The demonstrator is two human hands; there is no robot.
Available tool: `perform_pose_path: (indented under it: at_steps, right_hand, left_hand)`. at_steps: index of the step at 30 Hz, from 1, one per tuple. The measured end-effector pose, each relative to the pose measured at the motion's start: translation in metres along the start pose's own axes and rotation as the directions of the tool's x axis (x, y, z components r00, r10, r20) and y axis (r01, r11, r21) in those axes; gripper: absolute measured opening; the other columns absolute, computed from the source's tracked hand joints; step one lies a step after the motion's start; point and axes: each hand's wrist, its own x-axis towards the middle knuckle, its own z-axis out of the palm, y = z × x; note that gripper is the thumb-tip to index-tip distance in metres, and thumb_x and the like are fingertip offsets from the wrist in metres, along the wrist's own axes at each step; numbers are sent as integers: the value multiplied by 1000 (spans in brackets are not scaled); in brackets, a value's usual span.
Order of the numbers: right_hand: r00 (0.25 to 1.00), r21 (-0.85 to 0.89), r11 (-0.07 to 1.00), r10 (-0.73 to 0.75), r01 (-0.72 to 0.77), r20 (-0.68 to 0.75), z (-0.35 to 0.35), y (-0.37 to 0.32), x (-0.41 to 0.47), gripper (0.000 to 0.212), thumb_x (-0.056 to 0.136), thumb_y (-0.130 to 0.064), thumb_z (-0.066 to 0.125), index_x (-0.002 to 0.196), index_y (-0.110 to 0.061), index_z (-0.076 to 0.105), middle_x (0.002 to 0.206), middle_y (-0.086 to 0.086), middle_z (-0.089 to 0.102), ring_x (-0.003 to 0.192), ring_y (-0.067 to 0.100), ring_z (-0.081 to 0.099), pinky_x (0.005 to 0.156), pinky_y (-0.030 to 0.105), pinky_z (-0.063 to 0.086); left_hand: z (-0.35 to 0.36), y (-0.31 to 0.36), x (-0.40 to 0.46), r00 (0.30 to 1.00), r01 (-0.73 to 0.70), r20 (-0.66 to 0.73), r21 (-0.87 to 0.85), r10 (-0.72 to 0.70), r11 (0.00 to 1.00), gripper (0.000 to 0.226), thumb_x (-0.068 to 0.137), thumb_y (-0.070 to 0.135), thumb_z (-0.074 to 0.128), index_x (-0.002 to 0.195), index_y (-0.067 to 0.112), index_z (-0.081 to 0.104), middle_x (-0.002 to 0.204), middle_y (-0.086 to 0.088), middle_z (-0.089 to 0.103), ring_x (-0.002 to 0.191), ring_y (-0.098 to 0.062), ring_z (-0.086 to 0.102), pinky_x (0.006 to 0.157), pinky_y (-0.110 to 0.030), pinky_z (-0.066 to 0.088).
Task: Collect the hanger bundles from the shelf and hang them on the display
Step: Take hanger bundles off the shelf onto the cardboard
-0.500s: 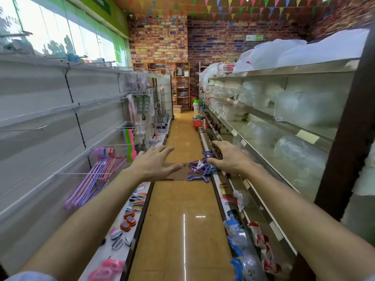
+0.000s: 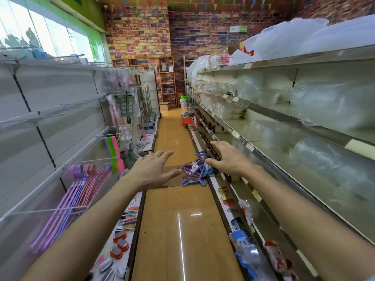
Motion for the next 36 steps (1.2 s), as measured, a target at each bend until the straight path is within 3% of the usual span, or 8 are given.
perform_pose_path:
  at_steps: [18, 25, 29, 36]
  right_hand:
    - [999, -49, 999, 11, -10, 36, 69, 75, 356, 84, 89, -66, 53, 157, -30, 20, 163, -1, 25, 146, 25, 31, 114, 51, 30]
    - [999, -43, 999, -3, 5, 40, 95, 89, 478, 83, 87, -70, 50, 155, -31, 22, 162, -4, 26, 144, 25, 33, 114, 54, 33]
    - [999, -37, 999, -19, 21, 47, 117, 99, 545, 83, 88, -69, 50, 155, -30, 22, 161, -3, 28, 142, 25, 36, 113, 53, 34]
    - [999, -39, 999, 4, -2, 53, 169, 112, 675, 82, 89, -67, 51, 156, -29, 22, 162, -2, 27, 144, 27, 32, 114, 54, 31]
  left_hand:
    - [66, -146, 325, 999, 38, -16, 12, -37, 999, 93, 79, 88, 26, 154, 33, 21, 158, 4, 34, 138, -20, 42, 106, -47, 43]
    - [94, -194, 432, 997, 78, -6, -22, -78, 997, 90, 82, 85, 30, 155, 35, 19, 159, 3, 33, 141, -21, 39, 110, -48, 35]
    - [118, -218, 491, 997, 77, -2, -40, -77, 996, 89, 82, 83, 32, 155, 32, 21, 159, 4, 33, 141, -19, 39, 108, -47, 39]
    - [160, -289, 617, 999, 52, 3, -58, -52, 997, 99, 75, 90, 23, 154, 32, 22, 159, 4, 33, 141, -20, 39, 108, -48, 41]
